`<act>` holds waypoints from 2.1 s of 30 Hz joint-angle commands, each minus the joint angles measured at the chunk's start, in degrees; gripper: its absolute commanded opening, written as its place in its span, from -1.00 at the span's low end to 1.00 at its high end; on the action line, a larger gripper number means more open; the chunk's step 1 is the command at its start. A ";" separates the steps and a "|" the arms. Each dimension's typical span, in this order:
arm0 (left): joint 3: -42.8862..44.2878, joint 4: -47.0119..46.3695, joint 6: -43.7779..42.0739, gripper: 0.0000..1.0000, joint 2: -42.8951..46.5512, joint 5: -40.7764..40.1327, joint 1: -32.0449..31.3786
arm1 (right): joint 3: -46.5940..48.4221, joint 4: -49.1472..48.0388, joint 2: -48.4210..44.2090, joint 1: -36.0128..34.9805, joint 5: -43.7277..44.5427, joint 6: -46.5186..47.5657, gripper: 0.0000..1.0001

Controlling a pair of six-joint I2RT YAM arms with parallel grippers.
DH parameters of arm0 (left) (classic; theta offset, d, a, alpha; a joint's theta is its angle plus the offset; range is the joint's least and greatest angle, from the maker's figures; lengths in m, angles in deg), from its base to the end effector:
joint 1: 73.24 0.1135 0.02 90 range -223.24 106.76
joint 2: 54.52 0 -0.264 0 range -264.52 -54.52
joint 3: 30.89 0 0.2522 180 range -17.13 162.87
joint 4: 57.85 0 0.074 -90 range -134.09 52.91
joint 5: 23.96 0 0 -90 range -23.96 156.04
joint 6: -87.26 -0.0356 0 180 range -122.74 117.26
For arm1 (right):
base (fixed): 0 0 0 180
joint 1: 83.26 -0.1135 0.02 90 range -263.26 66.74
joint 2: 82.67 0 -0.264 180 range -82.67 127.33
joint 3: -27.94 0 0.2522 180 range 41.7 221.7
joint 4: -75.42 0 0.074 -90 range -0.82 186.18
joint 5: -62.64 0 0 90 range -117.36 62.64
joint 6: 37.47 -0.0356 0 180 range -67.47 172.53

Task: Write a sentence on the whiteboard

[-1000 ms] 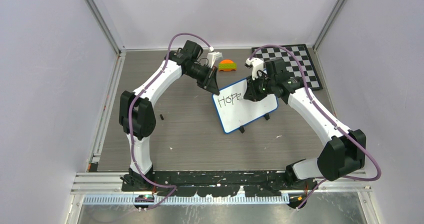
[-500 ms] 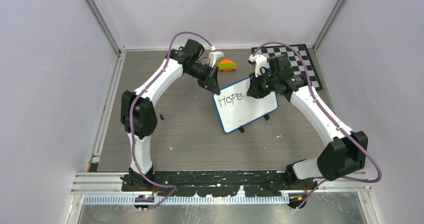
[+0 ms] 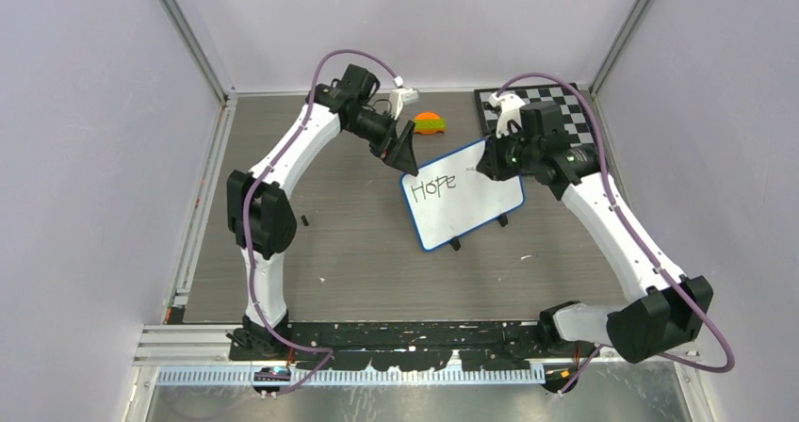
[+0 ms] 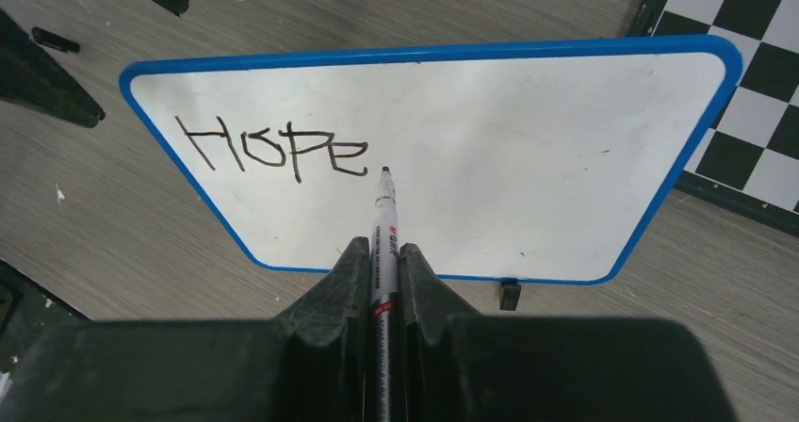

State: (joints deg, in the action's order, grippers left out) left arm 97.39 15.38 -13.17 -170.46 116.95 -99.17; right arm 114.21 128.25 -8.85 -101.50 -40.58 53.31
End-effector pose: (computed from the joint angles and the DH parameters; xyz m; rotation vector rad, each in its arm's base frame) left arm 0.3735 -0.2123 0.3205 1.0671 2.2650 -1.2590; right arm 0.2591 0.0940 0.3510 -0.4983 2.2335 0.4221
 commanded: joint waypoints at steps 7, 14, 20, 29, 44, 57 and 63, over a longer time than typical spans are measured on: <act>-10.66 -11.79 6.17 0.72 8.31 4.01 3.28 | 1.06 1.94 -1.59 4.84 -9.40 3.81 -1.00; -9.26 -11.62 6.53 0.53 6.00 4.54 1.68 | -0.23 -2.34 0.22 7.66 -12.69 4.66 -0.99; -6.01 -9.54 5.70 0.28 2.41 4.44 -0.60 | -1.03 -3.83 0.84 8.33 -14.87 5.11 -0.99; 3.40 -2.42 0.73 -0.46 -5.29 3.62 -3.20 | -2.47 -4.15 0.95 9.89 -21.54 6.77 -1.00; 17.31 12.07 -5.94 -0.99 -13.98 0.66 -5.12 | -6.81 -4.00 -0.93 16.98 -30.10 10.19 -1.00; 16.79 9.67 -2.51 -1.00 -14.13 -2.57 -6.83 | -8.34 -10.78 -0.93 16.79 -25.68 4.98 -0.99; 16.75 9.62 -2.49 -1.00 -14.13 -2.55 -6.81 | -7.07 -11.80 -0.02 15.71 -24.94 3.97 -0.99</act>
State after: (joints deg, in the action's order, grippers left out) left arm 113.89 23.73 -16.15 -184.47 116.36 -104.39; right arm 105.64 119.79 -8.09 -84.87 -66.35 58.38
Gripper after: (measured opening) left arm 0.067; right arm 0.173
